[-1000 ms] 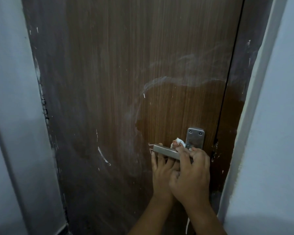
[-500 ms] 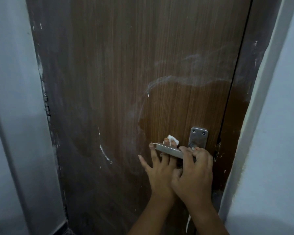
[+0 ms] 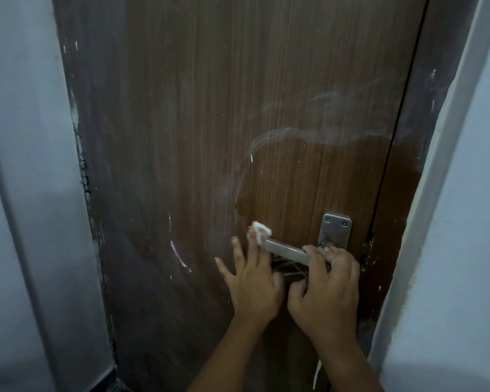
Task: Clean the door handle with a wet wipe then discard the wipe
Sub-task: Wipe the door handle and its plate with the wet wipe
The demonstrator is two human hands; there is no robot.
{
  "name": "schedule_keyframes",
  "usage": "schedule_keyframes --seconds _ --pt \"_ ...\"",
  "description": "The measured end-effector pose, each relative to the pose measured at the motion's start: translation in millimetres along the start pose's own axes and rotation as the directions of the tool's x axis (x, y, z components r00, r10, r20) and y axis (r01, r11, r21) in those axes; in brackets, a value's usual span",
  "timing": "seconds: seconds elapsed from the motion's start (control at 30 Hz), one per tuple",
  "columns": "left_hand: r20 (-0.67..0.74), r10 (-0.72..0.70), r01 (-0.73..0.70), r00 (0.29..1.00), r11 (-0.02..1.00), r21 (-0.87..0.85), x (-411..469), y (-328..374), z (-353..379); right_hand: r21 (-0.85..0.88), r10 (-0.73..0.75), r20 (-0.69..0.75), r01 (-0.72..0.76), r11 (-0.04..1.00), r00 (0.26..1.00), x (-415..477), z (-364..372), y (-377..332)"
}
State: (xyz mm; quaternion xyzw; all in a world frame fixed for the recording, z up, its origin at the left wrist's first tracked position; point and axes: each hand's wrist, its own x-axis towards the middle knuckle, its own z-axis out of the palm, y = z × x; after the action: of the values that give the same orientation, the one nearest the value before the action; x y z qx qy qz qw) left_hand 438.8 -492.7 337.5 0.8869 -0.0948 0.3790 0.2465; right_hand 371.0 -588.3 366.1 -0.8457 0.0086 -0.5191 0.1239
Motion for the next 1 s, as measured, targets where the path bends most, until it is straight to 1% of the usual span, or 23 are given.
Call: schedule_keyframes --seconds 0.03,0.07,0.17,0.27,0.37,0.43,0.5,0.57,0.63,0.7,0.77,0.83,0.93,0.97,1.0 --pt "0.122 -0.065 0.071 0.990 0.996 -0.046 -0.3 -6.1 6.9 -0.021 0.000 0.007 0.000 1.000 1.000 -1.3 1.6 0.2" --pt "0.207 -0.089 0.107 0.974 0.991 -0.075 -0.2 -11.6 10.7 -0.031 0.004 0.021 -0.003 1.000 1.000 -1.8 1.5 0.3" --pt "0.191 -0.086 0.096 0.978 0.994 -0.045 2.6 -27.4 15.1 -0.038 -0.003 0.025 0.004 0.999 1.000 -2.6 2.9 2.6" --pt "0.231 -0.120 0.156 0.965 0.977 -0.144 2.7 -26.4 12.4 -0.017 0.007 0.024 -0.006 1.000 1.000 -3.0 3.7 2.3" --pt "0.242 -0.089 0.130 0.966 0.979 -0.159 2.1 -26.8 10.0 -0.020 0.012 0.021 -0.012 1.000 1.000 -2.0 4.2 0.8" --pt "0.244 -0.084 0.129 0.966 0.977 -0.171 1.4 -27.7 9.8 0.007 0.000 0.014 0.000 1.000 1.000 -1.5 3.5 0.5" --pt "0.252 -0.080 0.134 0.964 0.969 -0.205 -1.0 -26.0 8.9 0.083 0.003 0.000 -0.003 0.997 1.000 -0.6 1.3 0.9" --pt "0.251 -0.034 0.085 0.967 0.977 -0.196 -4.1 -22.4 7.6 0.209 0.042 0.003 -0.041 0.977 0.999 1.5 -2.8 2.2" --pt "0.246 0.006 0.037 0.969 0.985 -0.170 -7.1 -19.3 7.5 0.360 0.091 0.017 -0.091 0.929 0.996 3.8 -5.7 5.6" --pt "0.245 -0.023 0.071 0.969 0.980 -0.188 -8.8 -13.9 8.8 0.471 0.132 0.013 -0.123 0.874 0.991 5.8 -7.5 9.9" --pt "0.251 -0.005 0.065 0.968 0.971 -0.231 -11.8 -3.4 9.3 0.545 0.175 -0.011 -0.140 0.827 0.985 7.7 -9.2 13.5" --pt "0.244 0.011 0.049 0.970 0.970 -0.238 -13.5 3.5 9.7 0.612 0.215 -0.008 -0.166 0.774 0.977 9.8 -11.0 15.0" --pt "0.248 -0.092 0.150 0.964 0.962 -0.228 -14.0 8.2 10.2 0.656 0.245 0.007 -0.190 0.731 0.969 11.1 -12.2 17.4" --pt "0.239 -0.061 0.114 0.969 0.970 -0.215 -16.5 11.3 9.7 0.658 0.250 0.013 -0.197 0.727 0.968 11.0 -12.5 18.0" --pt "0.230 0.011 0.034 0.973 0.981 -0.193 -20.0 14.7 9.3 0.654 0.253 0.019 -0.204 0.728 0.967 11.3 -12.5 18.3"
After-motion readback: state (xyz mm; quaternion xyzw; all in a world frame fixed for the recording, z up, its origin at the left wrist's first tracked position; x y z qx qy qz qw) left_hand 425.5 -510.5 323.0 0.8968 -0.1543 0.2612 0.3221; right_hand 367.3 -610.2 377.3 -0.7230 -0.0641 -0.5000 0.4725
